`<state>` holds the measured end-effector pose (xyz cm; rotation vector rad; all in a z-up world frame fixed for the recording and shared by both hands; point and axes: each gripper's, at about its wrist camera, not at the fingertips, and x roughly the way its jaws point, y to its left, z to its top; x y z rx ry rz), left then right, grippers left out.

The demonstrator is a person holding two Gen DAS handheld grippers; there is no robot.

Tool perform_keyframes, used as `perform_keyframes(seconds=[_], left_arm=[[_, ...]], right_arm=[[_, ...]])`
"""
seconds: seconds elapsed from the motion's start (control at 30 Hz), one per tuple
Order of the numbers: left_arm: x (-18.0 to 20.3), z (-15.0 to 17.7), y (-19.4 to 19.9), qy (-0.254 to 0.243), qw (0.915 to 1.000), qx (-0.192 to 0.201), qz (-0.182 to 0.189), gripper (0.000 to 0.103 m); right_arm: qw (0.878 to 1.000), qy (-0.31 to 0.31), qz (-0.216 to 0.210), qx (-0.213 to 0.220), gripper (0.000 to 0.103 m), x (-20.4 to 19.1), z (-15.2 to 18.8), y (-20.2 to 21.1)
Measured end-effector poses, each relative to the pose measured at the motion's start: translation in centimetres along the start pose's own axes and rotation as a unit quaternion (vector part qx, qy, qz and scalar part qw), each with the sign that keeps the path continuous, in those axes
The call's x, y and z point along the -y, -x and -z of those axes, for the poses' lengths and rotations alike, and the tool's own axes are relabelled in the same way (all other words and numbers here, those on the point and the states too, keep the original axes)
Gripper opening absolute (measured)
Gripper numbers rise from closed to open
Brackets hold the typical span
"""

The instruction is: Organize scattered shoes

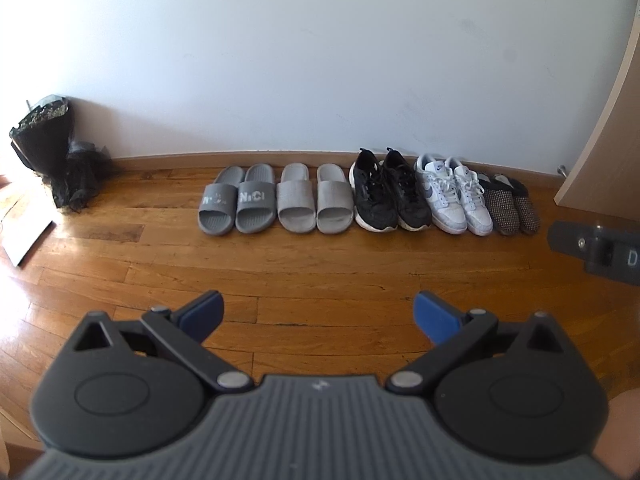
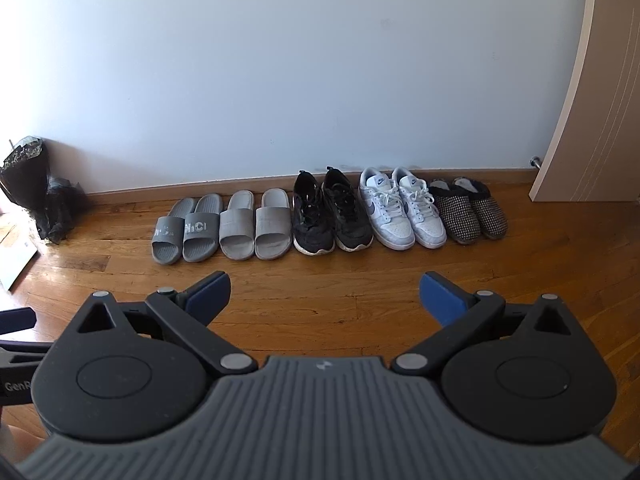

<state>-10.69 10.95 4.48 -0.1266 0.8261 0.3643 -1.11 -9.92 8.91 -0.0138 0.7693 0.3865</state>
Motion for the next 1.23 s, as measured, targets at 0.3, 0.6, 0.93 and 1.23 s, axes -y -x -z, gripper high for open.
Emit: perform_keyframes(seconds=[0.3, 0.6, 0.93, 1.23], left_arm=[[0.9, -0.3, -0.1, -0.004, 0.9999, 0.016, 0.000, 0.103], [1.1, -0.1, 0.0, -0.028, 0.9993, 0.022, -0.001, 0.103], [0.5, 0.0, -0.1, -0.029, 0.9994, 0.021, -0.002, 0.103], [0.9, -0.1, 0.0, -0.031, 0.9993, 0.022, 0.003, 0.103]], right_arm=[[1.000, 0.007, 0.004, -0.007, 0.102, -0.7, 0.2, -0.6], [1.000, 0.001, -0.001, -0.018, 0.102, -1.7, 0.2, -1.1], [0.999, 0.025, -0.012, -0.023, 0.102, -3.9, 0.3, -1.3], [0.999, 0.022, -0.009, -0.021, 0.102, -4.2, 0.1, -1.3]])
